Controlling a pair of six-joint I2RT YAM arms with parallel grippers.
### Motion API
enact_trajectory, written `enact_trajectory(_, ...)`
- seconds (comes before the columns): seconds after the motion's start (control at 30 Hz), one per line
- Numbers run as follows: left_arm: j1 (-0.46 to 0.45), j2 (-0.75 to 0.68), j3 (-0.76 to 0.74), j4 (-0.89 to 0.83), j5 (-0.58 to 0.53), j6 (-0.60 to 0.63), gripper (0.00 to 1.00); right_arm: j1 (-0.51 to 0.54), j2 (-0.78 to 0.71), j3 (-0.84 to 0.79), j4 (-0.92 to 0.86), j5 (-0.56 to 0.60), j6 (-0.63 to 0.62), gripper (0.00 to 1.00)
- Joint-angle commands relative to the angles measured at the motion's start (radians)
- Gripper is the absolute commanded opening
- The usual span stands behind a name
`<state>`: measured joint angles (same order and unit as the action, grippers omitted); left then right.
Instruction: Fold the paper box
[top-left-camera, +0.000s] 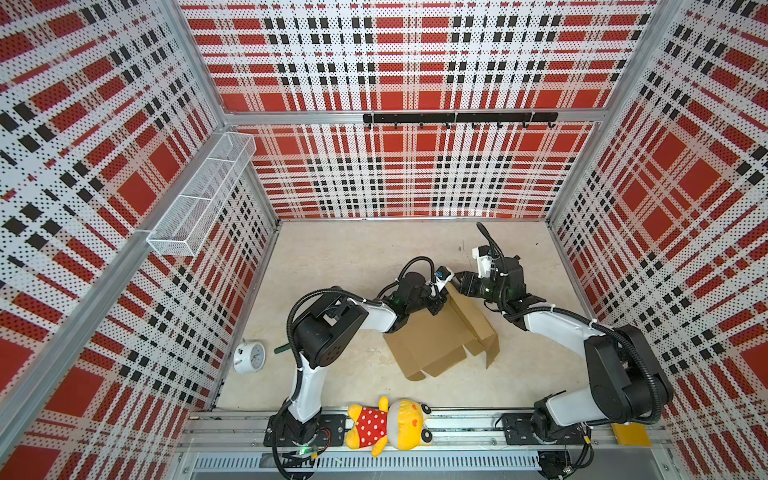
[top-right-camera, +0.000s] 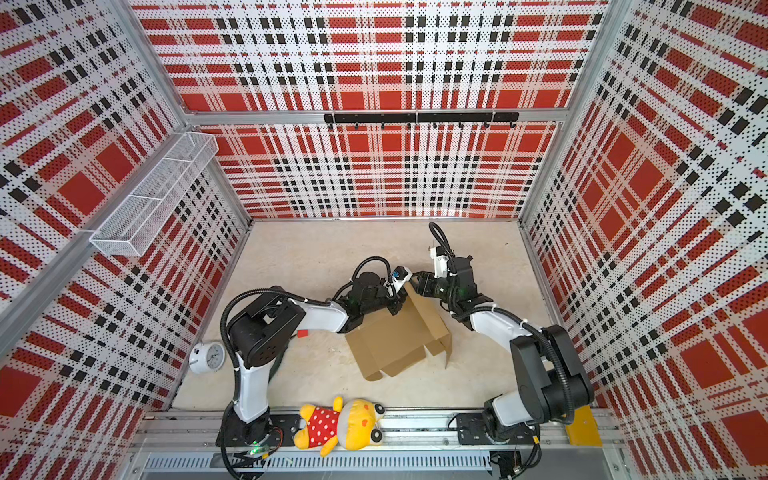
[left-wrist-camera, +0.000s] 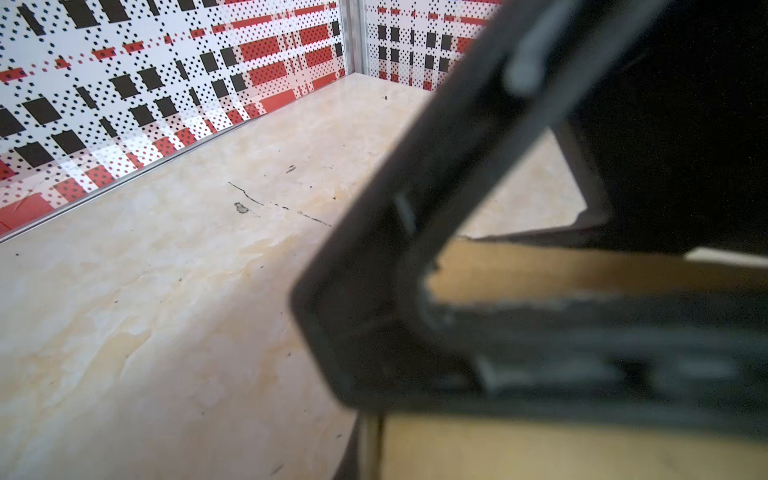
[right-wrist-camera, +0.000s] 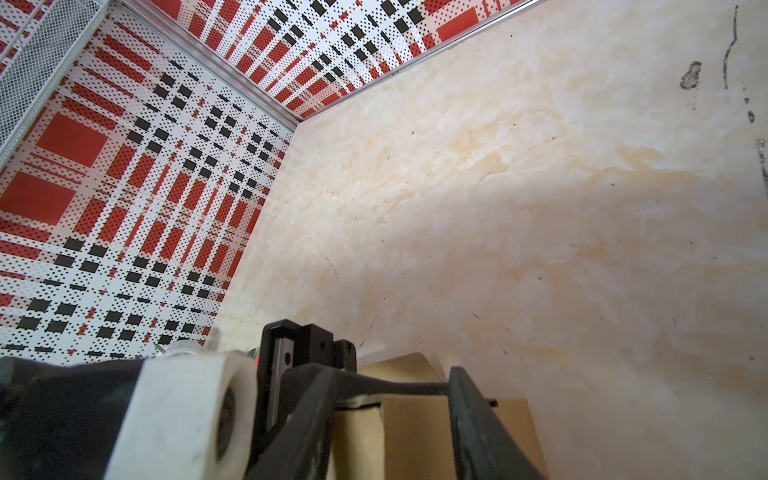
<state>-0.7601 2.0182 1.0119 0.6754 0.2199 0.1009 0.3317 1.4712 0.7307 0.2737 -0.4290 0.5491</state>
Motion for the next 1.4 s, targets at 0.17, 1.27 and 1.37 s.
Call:
enact_trajectory(0.17, -0.030, 0.015, -0.044, 0.016, -0.042, -0.029, 0.12, 0.012, 0.009, -0.030, -0.082, 0.029, -0.021, 0.45)
enact_trajectory(1.27, -0.026, 0.068, 0.025, -0.003, -0.052, -0.121, 0.18, 0.012, -0.005, -0.036, -0.092, 0.028, -0.029, 0.45)
enact_trajectory(1.37, -0.026, 0.078, 0.036, -0.004, -0.047, -0.132, 0.17, 0.012, -0.006, -0.025, -0.119, 0.028, -0.047, 0.45)
